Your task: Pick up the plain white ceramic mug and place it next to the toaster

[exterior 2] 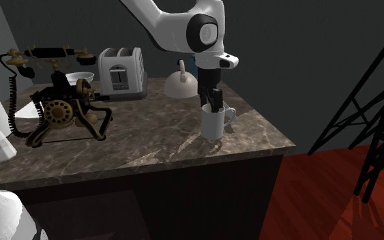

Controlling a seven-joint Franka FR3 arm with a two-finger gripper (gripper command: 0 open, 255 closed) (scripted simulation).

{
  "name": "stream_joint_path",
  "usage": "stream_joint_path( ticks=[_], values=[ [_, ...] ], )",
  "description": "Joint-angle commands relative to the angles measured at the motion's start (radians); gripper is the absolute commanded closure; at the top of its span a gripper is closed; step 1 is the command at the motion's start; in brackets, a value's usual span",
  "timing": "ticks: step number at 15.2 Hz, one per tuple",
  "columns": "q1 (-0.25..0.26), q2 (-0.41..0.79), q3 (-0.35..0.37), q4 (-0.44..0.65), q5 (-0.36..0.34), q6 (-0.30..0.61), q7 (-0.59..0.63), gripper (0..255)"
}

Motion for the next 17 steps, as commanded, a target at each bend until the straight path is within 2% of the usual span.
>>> stream_joint_path(
  ticks=[1, 2, 3, 12, 17],
  values=[
    [0.000, 0.000, 0.000, 0.000, 0.000, 0.000, 0.000, 0],
    [0.000, 0.000, 0.000, 0.000, 0.000, 0.000, 0.000, 0],
    [0.000, 0.000, 0.000, 0.000, 0.000, 0.000, 0.000, 255],
    [0.000, 0.000, 0.000, 0.000, 0.000, 0.000, 0.000, 255],
    [-0.002, -0.034, 0.003, 0.027, 0.011, -0.061, -0.008, 255]
  ],
)
